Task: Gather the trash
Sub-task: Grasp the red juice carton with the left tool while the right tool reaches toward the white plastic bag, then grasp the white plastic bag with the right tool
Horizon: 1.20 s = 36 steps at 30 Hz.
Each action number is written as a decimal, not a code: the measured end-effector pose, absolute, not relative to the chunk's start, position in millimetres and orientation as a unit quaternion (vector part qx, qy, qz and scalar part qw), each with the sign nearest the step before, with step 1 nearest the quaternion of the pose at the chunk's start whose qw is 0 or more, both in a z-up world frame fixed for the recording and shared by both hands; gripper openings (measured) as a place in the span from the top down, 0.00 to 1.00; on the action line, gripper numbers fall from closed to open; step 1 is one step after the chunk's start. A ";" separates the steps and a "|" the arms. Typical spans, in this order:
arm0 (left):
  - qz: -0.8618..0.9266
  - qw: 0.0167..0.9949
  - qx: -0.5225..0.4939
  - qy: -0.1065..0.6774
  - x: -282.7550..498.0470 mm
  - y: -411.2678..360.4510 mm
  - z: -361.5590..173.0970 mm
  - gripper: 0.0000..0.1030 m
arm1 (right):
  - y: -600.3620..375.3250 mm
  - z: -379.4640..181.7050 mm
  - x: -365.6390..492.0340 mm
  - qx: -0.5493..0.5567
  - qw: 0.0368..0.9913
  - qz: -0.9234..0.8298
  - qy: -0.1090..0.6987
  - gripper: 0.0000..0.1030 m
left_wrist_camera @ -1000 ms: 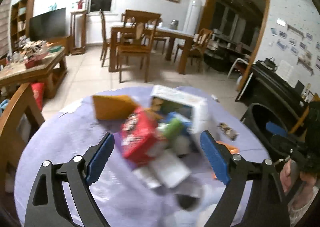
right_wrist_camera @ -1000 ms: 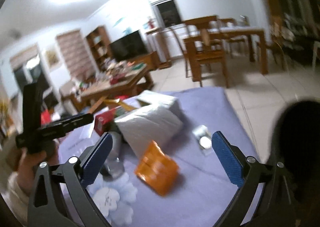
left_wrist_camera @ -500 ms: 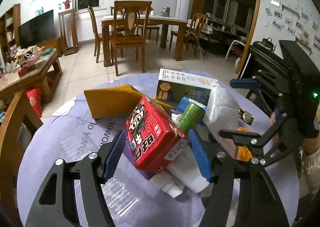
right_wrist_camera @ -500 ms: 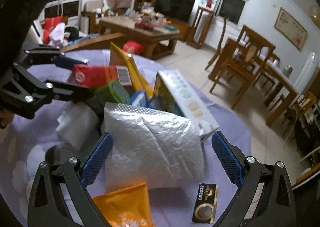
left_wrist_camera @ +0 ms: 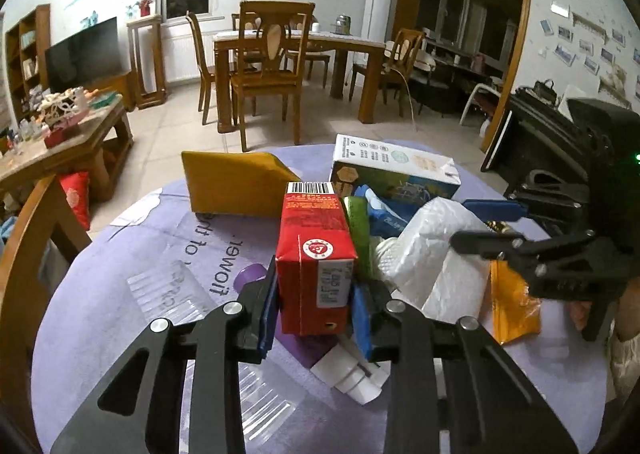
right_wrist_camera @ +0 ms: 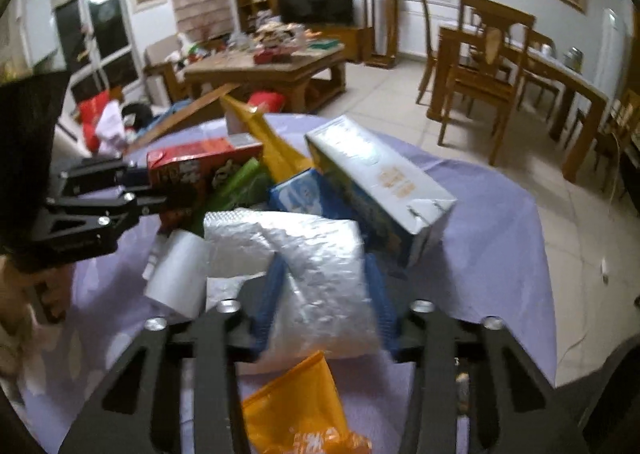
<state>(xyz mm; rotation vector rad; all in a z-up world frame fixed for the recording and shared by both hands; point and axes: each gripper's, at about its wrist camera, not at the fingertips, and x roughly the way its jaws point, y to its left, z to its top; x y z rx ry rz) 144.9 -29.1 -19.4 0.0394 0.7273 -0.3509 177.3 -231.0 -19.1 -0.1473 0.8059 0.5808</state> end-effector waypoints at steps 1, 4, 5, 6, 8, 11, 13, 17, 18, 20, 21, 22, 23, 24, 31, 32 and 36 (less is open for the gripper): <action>-0.170 0.921 0.015 0.351 143.5 -27.2 -17.3 0.70 | -232.8 -16.5 173.9 -0.069 0.880 0.273 0.382 0.75; -0.171 0.925 0.000 0.340 138.8 -22.9 -10.3 0.70 | -244.4 -12.6 162.5 -0.057 0.886 0.266 0.375 0.85; -0.172 0.927 -0.006 0.335 135.2 -20.6 -6.9 0.70 | -246.5 -10.8 158.1 -0.052 0.886 0.269 0.375 0.86; -0.172 0.928 -0.010 0.331 133.2 -19.8 -5.5 0.70 | -247.5 -8.3 153.1 -0.049 0.886 0.272 0.372 0.87; -0.171 0.930 -0.020 0.323 126.3 -16.3 -0.3 0.70 | -248.8 -4.7 144.5 -0.047 0.888 0.273 0.368 0.89; -0.175 0.932 -0.035 0.314 117.0 -13.7 6.6 0.70 | -250.7 3.7 132.1 -0.038 0.891 0.278 0.356 0.91; -0.177 0.934 -0.039 0.309 112.4 -13.8 10.0 0.70 | -252.0 9.7 123.4 -0.031 0.895 0.281 0.346 0.92; -0.186 0.935 -0.048 0.297 98.7 -13.7 16.6 0.70 | -260.7 25.8 102.6 -0.017 0.903 0.284 0.321 0.94; -0.187 0.936 -0.049 0.294 95.6 -13.8 18.4 0.70 | -263.3 29.9 97.2 -0.013 0.906 0.283 0.314 0.94; -0.193 0.936 -0.053 0.291 92.2 -13.8 20.8 0.70 | -268.1 38.2 89.1 -0.003 0.911 0.280 0.303 0.94; -0.197 0.935 -0.056 0.289 89.5 -14.4 22.5 0.70 | -264.6 41.2 85.2 0.000 0.913 0.277 0.299 0.94; -0.200 0.935 -0.057 0.287 88.5 -16.3 24.3 0.70 | -268.0 45.1 79.4 0.005 0.917 0.272 0.292 0.94; -0.204 0.935 -0.058 0.284 85.8 -18.4 26.4 0.70 | -271.4 47.4 75.7 0.009 0.919 0.269 0.287 0.94; -0.207 0.935 -0.058 0.282 84.2 -19.9 27.7 0.70 | -275.5 50.4 71.1 0.016 0.922 0.265 0.281 0.94; -0.232 0.932 -0.043 0.276 74.3 -48.8 36.8 0.70 | -318.8 66.1 39.7 0.055 0.944 0.226 0.236 0.98; -0.237 0.931 -0.039 0.276 73.7 -55.7 37.6 0.70 | -328.6 68.7 34.2 0.061 0.947 0.218 0.229 0.98; -0.258 0.925 -0.028 0.276 73.3 -82.3 38.7 0.70 | -350.5 69.7 23.4 0.068 0.950 0.202 0.229 0.98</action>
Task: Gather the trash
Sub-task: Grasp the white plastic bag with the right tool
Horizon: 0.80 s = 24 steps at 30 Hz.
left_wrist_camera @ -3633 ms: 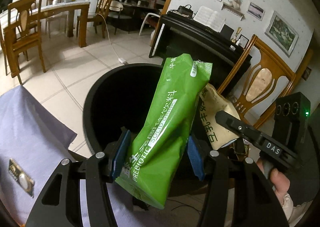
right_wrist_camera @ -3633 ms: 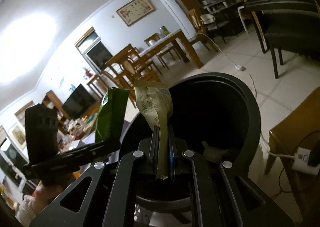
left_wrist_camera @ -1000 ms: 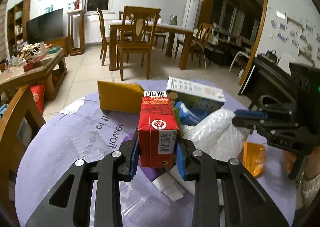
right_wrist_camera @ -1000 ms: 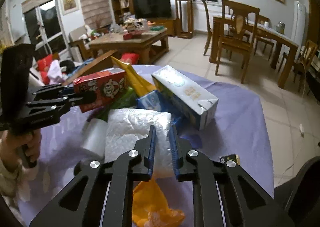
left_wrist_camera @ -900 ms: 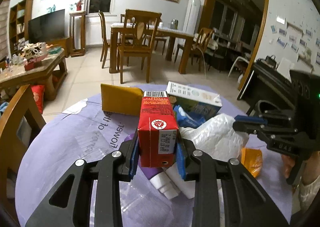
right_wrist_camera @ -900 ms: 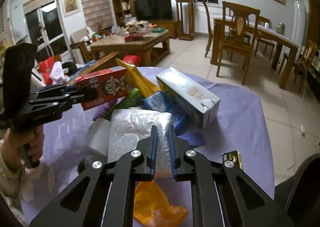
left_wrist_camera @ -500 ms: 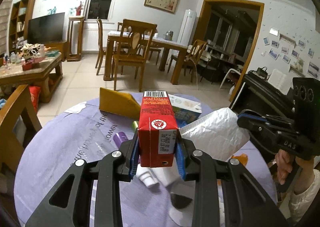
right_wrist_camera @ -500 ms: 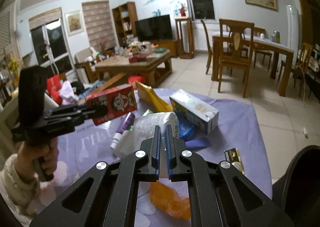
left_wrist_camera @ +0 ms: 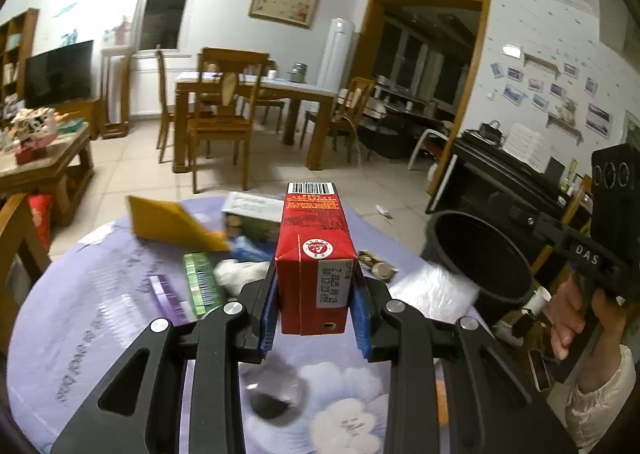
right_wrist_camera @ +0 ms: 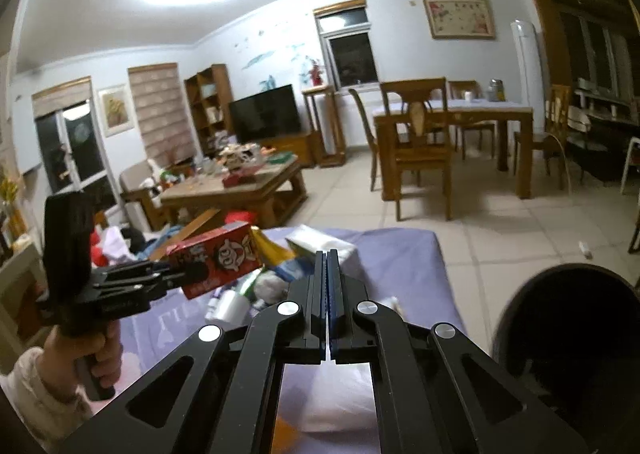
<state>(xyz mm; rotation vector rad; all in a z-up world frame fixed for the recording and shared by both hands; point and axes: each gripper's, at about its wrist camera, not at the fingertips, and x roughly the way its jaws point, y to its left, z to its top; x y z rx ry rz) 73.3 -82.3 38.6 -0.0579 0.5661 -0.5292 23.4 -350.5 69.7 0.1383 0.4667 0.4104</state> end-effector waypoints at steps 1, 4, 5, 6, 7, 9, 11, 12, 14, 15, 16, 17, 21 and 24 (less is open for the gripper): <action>-0.263 0.924 -0.025 0.276 70.1 -91.1 36.1 0.70 | -356.9 65.3 23.8 0.070 0.947 0.199 0.243 0.98; -0.276 0.919 -0.021 0.282 69.1 -109.1 32.4 0.70 | -370.9 49.9 25.1 0.079 0.937 0.194 0.278 0.97; -0.279 0.917 -0.020 0.284 68.0 -113.3 30.7 0.70 | -375.2 40.6 28.8 0.077 0.932 0.188 0.300 0.84; -0.281 0.916 -0.017 0.286 65.6 -116.5 28.7 0.70 | -380.0 31.3 31.2 0.073 0.930 0.179 0.313 0.56; -0.283 0.915 -0.015 0.287 64.3 -118.6 27.8 0.70 | -385.1 21.8 33.2 0.070 0.929 0.170 0.321 0.36; -0.283 0.914 -0.009 0.290 63.1 -122.7 25.1 0.70 | -391.9 5.0 38.8 0.074 0.925 0.161 0.335 0.15; -0.283 0.913 -0.007 0.293 63.6 -123.5 24.2 0.70 | -392.6 -11.3 48.4 0.081 0.914 0.164 0.363 0.15; -0.282 0.913 -0.005 0.294 62.7 -124.5 23.9 0.70 | -391.6 -21.0 54.0 0.084 0.905 0.174 0.380 0.15; -0.283 0.912 -0.001 0.297 61.6 -126.7 22.9 0.70 | -382.3 -36.0 61.9 0.080 0.887 0.193 0.412 0.22; -0.283 0.912 0.000 0.297 59.6 -128.5 22.6 0.70 | -375.5 -42.2 64.8 0.069 0.881 0.197 0.424 0.35; -0.284 0.911 0.002 0.298 58.9 -129.8 22.0 0.70 | -368.1 -42.7 63.7 0.047 0.887 0.190 0.418 0.44; -0.284 0.911 0.004 0.298 57.9 -130.7 21.4 0.70 | -358.6 -42.6 63.4 0.030 0.887 0.192 0.420 0.55; -0.285 0.910 0.008 0.301 54.5 -134.7 19.1 0.70 | -350.4 -36.0 55.9 0.022 0.893 0.201 0.403 0.72; -0.287 0.909 0.008 0.301 54.2 -138.0 19.3 0.70 | -353.6 -23.4 44.6 0.027 0.903 0.201 0.378 0.75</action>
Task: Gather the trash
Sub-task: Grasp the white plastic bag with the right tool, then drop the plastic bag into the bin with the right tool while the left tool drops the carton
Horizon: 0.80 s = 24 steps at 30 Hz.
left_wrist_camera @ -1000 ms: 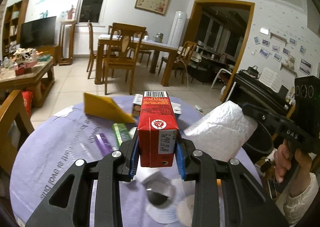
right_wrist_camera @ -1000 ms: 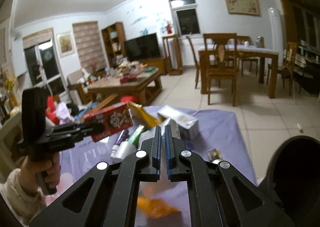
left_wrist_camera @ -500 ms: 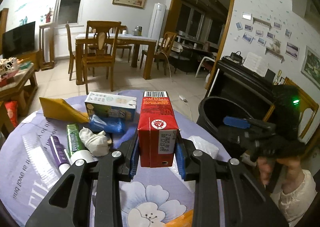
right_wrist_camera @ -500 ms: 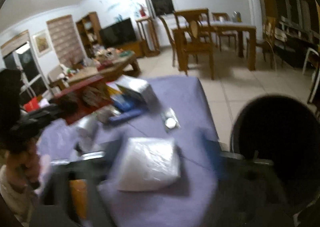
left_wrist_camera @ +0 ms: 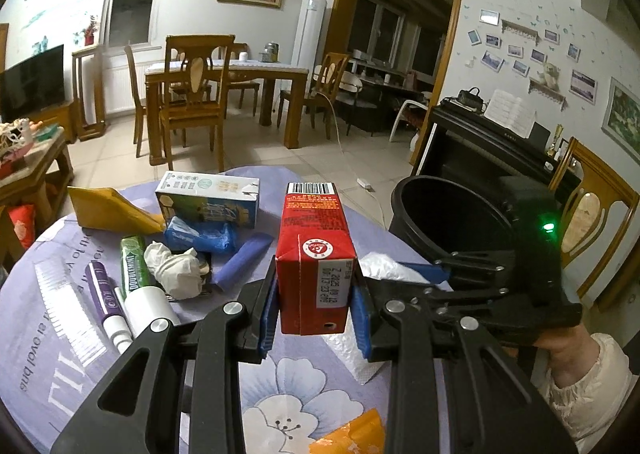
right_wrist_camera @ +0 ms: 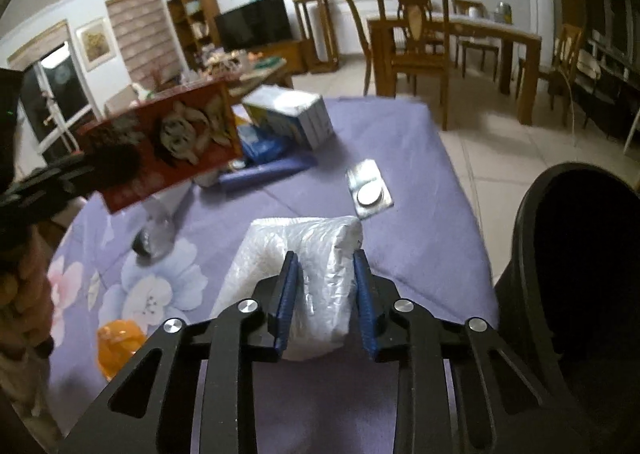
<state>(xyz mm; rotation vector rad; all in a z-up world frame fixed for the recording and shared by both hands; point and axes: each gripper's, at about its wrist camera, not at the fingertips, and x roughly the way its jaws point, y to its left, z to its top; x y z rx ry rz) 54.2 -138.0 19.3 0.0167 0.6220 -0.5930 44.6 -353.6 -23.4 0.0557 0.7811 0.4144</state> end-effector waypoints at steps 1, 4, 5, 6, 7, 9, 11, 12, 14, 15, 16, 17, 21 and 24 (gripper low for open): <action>-0.289 0.909 0.008 0.301 53.8 -140.0 19.9 0.70 | -356.5 -17.9 39.7 0.031 0.908 0.198 0.368 0.76; -0.298 0.907 0.011 0.298 53.3 -149.5 22.2 0.70 | -373.5 3.9 26.0 0.051 0.923 0.186 0.334 0.77; -0.301 0.906 0.012 0.297 52.6 -153.6 22.5 0.70 | -379.0 8.7 22.5 0.056 0.928 0.178 0.323 0.77; -0.307 0.905 0.015 0.295 52.3 -160.3 24.0 0.70 | -388.5 16.1 15.8 0.063 0.936 0.164 0.306 0.77; -0.311 0.904 0.016 0.293 52.2 -164.1 24.6 0.70 | -399.1 22.5 9.6 0.070 0.943 0.147 0.290 0.77; -0.323 0.901 0.018 0.289 51.9 -179.2 26.7 0.70 | -416.0 32.6 1.8 0.077 0.956 0.108 0.261 0.77; -0.339 0.896 0.018 0.286 53.1 -197.5 29.3 0.70 | -439.2 42.1 -10.8 0.084 0.968 0.060 0.229 0.77; -0.345 0.894 0.018 0.286 53.9 -204.7 29.6 0.70 | -449.6 44.7 -15.4 0.090 0.971 0.041 0.218 0.77; -0.364 0.886 0.022 0.286 56.3 -226.8 30.5 0.70 | -472.4 48.0 -23.2 0.097 0.975 -0.005 0.198 0.77; -0.371 0.883 0.025 0.286 57.2 -236.2 30.3 0.70 | -483.1 48.1 -26.4 0.098 0.976 -0.030 0.190 0.77; -0.381 0.879 0.031 0.286 58.3 -249.0 30.4 0.70 | -493.2 47.3 -29.1 0.100 0.976 -0.050 0.186 0.77; -0.388 0.876 0.034 0.285 58.7 -257.8 29.5 0.70 | -501.2 45.7 -31.7 0.100 0.976 -0.061 0.184 0.77; -0.411 0.862 0.041 0.293 63.5 -293.9 21.8 0.70 | -530.6 34.1 -36.2 0.111 0.972 -0.098 0.182 0.77; -0.419 0.854 0.043 0.306 69.2 -311.4 13.3 0.70 | -547.1 23.0 -37.4 0.111 0.969 -0.121 0.185 0.77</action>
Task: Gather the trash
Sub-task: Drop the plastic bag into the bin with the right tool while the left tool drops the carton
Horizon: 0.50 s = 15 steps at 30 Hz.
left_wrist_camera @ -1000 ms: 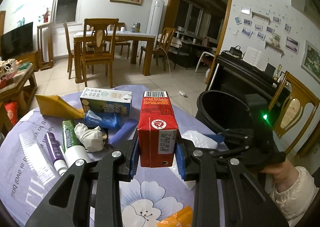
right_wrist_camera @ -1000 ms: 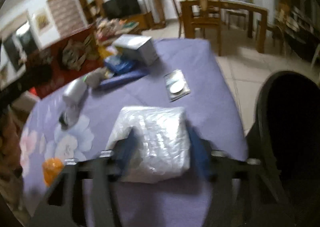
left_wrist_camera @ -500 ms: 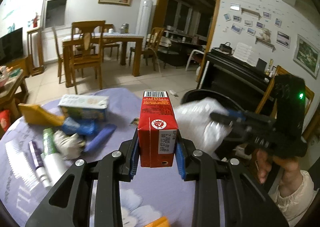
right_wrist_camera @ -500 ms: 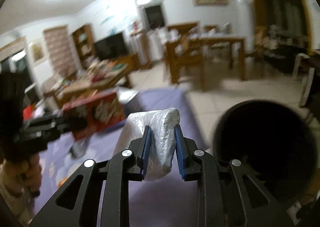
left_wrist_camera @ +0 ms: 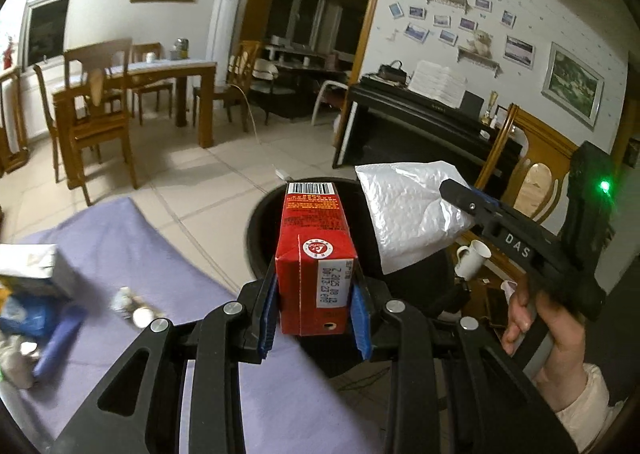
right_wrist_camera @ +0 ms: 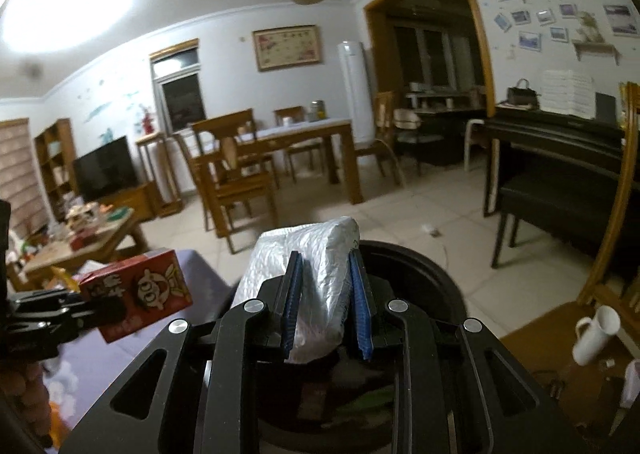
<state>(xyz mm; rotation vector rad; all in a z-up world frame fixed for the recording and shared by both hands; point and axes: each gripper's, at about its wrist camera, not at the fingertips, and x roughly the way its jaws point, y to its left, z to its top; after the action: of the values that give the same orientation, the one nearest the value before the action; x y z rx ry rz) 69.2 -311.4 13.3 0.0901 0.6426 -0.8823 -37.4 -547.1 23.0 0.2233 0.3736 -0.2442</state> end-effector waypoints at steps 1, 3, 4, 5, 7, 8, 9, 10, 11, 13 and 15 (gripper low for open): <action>-0.421 0.852 0.046 0.308 71.0 -317.6 11.5 0.70 | -551.3 18.5 -36.0 0.111 0.968 -0.126 0.186 0.77; -0.423 0.848 0.055 0.314 75.1 -331.6 5.5 0.70 | -561.6 7.3 -33.1 0.108 0.964 -0.143 0.195 0.77; -0.424 0.847 0.057 0.316 75.7 -335.7 3.8 0.70 | -568.3 0.6 -29.4 0.108 0.962 -0.150 0.200 0.77; -0.424 0.845 0.061 0.319 77.9 -342.8 0.2 0.70 | -572.7 -6.2 -25.7 0.110 0.961 -0.154 0.204 0.77; -0.425 0.843 0.066 0.324 80.2 -351.3 -4.1 0.70 | -583.0 -18.4 -20.5 0.118 0.956 -0.161 0.213 0.77; -0.425 0.841 0.069 0.328 81.5 -355.7 -8.0 0.70 | -584.9 -23.7 -19.2 0.121 0.955 -0.162 0.216 0.77; -0.426 0.839 0.071 0.333 82.5 -359.6 -11.2 0.70 | -588.2 -29.4 -17.0 0.126 0.953 -0.164 0.220 0.77; -0.426 0.837 0.074 0.336 83.4 -361.6 -13.4 0.70 | -589.8 -33.2 -15.8 0.129 0.952 -0.165 0.222 0.77; -0.426 0.836 0.077 0.339 84.0 -365.0 -15.8 0.70 | -594.0 -38.1 -14.1 0.133 0.951 -0.166 0.225 0.77; -0.426 0.833 0.080 0.343 83.8 -367.9 -18.7 0.70 | -598.6 -45.3 -13.1 0.139 0.950 -0.164 0.228 0.77; -0.426 0.832 0.082 0.347 84.8 -371.3 -20.0 0.70 | -601.1 -50.9 -14.8 0.143 0.949 -0.162 0.230 0.77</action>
<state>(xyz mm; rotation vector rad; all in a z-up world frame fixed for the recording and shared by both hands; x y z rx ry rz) 84.8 -371.3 -20.0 0.1745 0.7362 -0.9025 -14.8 -601.1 -50.9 0.2909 0.4685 -0.3297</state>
